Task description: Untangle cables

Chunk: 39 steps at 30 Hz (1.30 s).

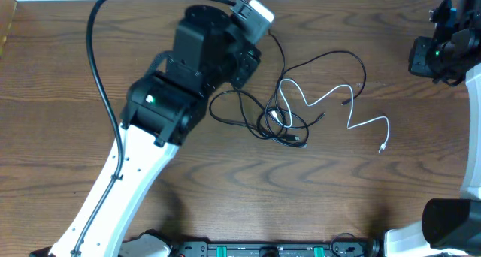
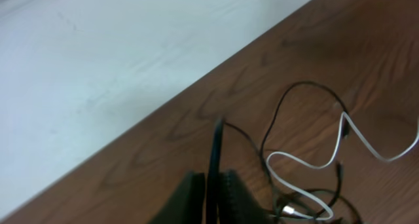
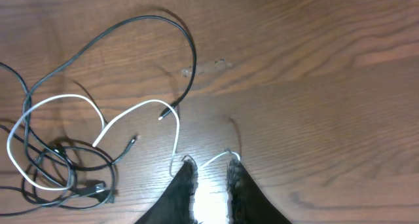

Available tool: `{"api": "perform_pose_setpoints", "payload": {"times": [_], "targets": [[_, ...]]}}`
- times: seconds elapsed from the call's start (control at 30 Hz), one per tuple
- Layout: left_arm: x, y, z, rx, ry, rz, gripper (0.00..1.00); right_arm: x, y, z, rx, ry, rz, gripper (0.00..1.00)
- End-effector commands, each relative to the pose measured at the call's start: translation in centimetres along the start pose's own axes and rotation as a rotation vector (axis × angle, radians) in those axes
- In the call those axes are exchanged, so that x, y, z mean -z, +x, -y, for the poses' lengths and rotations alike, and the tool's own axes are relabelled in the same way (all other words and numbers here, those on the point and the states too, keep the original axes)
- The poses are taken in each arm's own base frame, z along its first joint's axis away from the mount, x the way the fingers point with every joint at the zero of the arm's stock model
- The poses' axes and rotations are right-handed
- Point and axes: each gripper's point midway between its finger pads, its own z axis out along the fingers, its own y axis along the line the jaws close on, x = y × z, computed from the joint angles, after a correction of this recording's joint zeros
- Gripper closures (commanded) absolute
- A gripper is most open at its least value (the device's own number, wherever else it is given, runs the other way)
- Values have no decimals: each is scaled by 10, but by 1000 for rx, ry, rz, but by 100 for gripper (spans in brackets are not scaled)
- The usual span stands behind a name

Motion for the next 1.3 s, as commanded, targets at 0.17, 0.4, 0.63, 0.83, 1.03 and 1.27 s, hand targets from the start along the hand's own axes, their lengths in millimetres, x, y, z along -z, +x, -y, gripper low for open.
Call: {"api": "perform_pose_setpoints", "payload": {"times": [0.17,0.4,0.63,0.83,1.03,1.27], "targets": [[3,13,-67,53,-226,-41,3,-1,5,-38,118,-125,-13,56],[9,33,-112,71,-369,-101,3,-3,21,-110,294,-280,-45,58],[-3,55,-138,105,-408,-161,2,-54,61,-182,493,-271,-191,57],[-12,67,-145,119,-415,-194,2,-109,102,-213,574,-262,-356,61],[-16,74,-144,120,-410,-212,2,-129,131,-234,641,-260,-431,64],[-17,76,-144,120,-408,-217,2,-124,145,-244,676,-251,-448,65]]}}
